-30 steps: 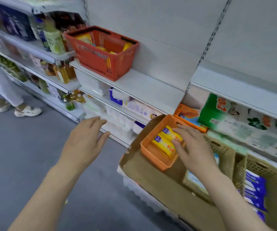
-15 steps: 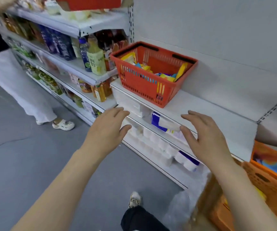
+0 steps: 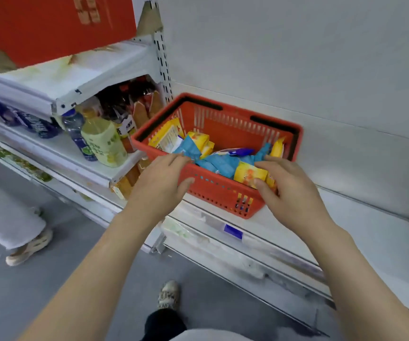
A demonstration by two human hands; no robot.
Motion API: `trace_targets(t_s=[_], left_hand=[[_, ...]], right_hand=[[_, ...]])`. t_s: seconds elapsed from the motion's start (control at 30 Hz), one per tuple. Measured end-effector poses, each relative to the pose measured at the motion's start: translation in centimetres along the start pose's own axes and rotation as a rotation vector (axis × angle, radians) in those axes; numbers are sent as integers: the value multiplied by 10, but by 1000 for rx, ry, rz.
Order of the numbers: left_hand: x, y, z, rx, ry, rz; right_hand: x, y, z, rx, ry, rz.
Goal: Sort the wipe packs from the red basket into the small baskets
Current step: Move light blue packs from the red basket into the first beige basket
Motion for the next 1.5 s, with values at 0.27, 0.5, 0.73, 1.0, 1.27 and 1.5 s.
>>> trace_targets(t_s=[0.27, 0.5, 0.73, 1.0, 1.27, 1.5], left_hand=[[80, 136, 49, 83, -156, 140], [117, 210, 105, 393, -206, 197], [114, 226, 131, 570, -385, 213], [81, 235, 120, 435, -924, 76], [81, 237, 119, 322, -1154, -21], [80, 231, 115, 390, -1111, -30]], right_hand=[[-5, 109, 48, -4, -76, 164], [-16, 170, 153, 564, -205, 411], [-42, 183, 162, 456, 145, 615], [-25, 182, 141, 357, 1210, 811], [-5, 176, 150, 596, 1614, 776], [-1, 164, 159, 689, 1654, 895]])
Point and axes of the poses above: each hand's wrist, its own y-axis towards the middle knuckle, its own z-axis out of the palm, x = y × z, the point moved 7 cm from there along y, towards the middle knuckle, and after that the axes turned 6 degrees about z, right-handed, at the moved point
